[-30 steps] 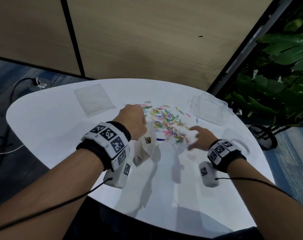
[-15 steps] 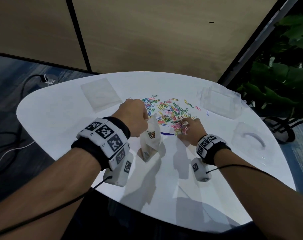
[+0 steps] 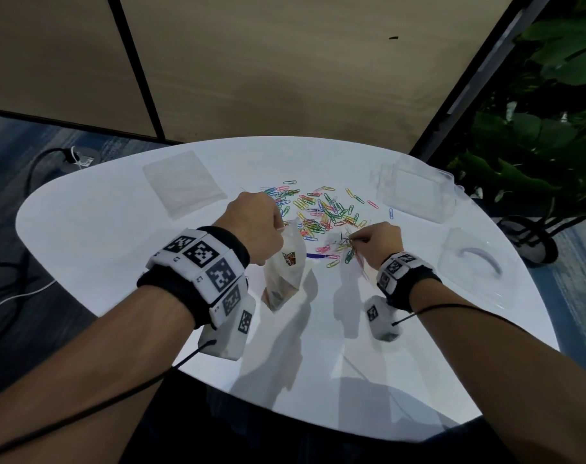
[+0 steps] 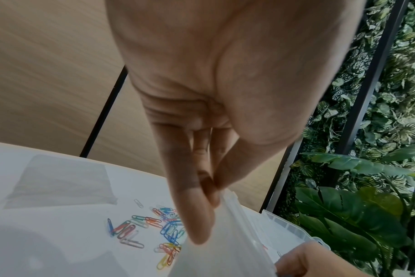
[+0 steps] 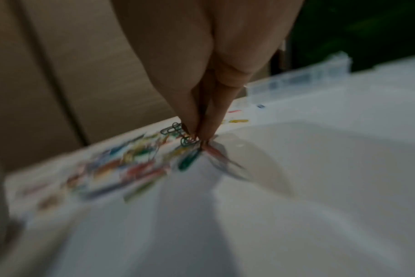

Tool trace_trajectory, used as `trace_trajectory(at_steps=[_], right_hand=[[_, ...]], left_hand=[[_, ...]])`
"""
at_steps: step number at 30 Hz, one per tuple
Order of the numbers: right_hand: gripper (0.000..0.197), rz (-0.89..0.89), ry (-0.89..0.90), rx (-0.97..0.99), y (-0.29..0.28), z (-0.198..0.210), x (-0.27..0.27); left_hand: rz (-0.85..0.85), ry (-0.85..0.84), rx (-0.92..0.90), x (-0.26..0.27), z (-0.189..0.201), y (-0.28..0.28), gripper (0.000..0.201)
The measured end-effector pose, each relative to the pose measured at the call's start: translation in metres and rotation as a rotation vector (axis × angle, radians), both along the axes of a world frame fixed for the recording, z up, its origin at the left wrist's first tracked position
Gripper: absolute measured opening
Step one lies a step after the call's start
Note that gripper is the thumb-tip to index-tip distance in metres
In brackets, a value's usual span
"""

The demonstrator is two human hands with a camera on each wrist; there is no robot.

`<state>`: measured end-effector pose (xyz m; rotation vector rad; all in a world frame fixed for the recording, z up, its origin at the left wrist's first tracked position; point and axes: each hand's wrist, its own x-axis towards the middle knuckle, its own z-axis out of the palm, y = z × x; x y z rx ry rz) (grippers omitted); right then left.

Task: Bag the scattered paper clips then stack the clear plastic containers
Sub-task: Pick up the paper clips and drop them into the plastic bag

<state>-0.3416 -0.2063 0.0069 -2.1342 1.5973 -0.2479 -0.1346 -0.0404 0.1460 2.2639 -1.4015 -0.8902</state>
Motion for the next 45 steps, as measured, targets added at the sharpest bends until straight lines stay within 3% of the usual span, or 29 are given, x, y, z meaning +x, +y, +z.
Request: trace_trajectory(at_steps=[4,6,9,12,15,19,22,25,29,31,34,37,39,42,45], right_hand=[[0.012,-0.294,-0.576,0.414,-0.001,0.014,-0.015],[0.015,-0.260,-0.831,0.615,0.005,0.031,-0.010],[0.019,-0.099,-0.940,0.851,0.023,0.064,0.006],[0.018,0.015,-0.840,0.937,0.044,0.078,0.024],[0.026,0.063,-0.759,0.898,0.062,0.077,0.040],[0.030,0.158,-0.597,0.713,0.071,0.078,0.050],[0.017,0.279,-0.346,0.500,0.074,0.081,0.046],[0.028,0.408,-0.225,0.410,0.080,0.093,0.040],[0.010,0.221,-0.459,0.540,0.080,0.105,0.007],[0.013,0.108,-0.277,0.471,0.075,0.094,-0.029],[0.046,-0.078,0.170,0.511,0.079,0.074,-0.086],[0.053,-0.142,0.346,0.647,0.102,0.057,-0.115],[0.044,-0.149,0.335,0.614,0.112,0.041,-0.117],[0.039,-0.102,0.319,0.387,0.113,0.019,-0.099],[0.029,-0.115,0.172,0.257,0.101,0.005,-0.064]], left_hand=[[-0.013,-0.015,0.009,-0.005,-0.001,-0.004,0.031],[-0.019,-0.022,0.015,-0.008,-0.004,-0.007,0.029],[-0.035,-0.038,0.027,-0.013,-0.008,-0.011,0.028],[-0.028,-0.046,0.012,-0.018,-0.011,-0.015,0.025],[-0.041,-0.046,0.015,-0.024,-0.011,-0.018,0.025],[-0.033,-0.028,0.012,-0.027,-0.009,-0.020,0.025],[-0.019,0.024,-0.013,-0.029,-0.007,-0.019,0.028],[-0.030,0.045,-0.014,-0.031,-0.006,-0.016,0.031],[-0.032,0.015,-0.018,-0.022,-0.004,-0.013,0.029],[-0.032,0.006,-0.017,-0.018,-0.002,-0.010,0.029],[-0.039,0.005,-0.014,-0.016,0.002,-0.004,0.033],[-0.033,0.006,-0.018,-0.015,0.004,0.002,0.033],[-0.030,0.013,-0.023,-0.014,0.006,0.005,0.032],[-0.030,0.016,-0.022,-0.010,0.008,0.009,0.032],[-0.033,0.007,-0.008,-0.005,0.008,0.009,0.032]])
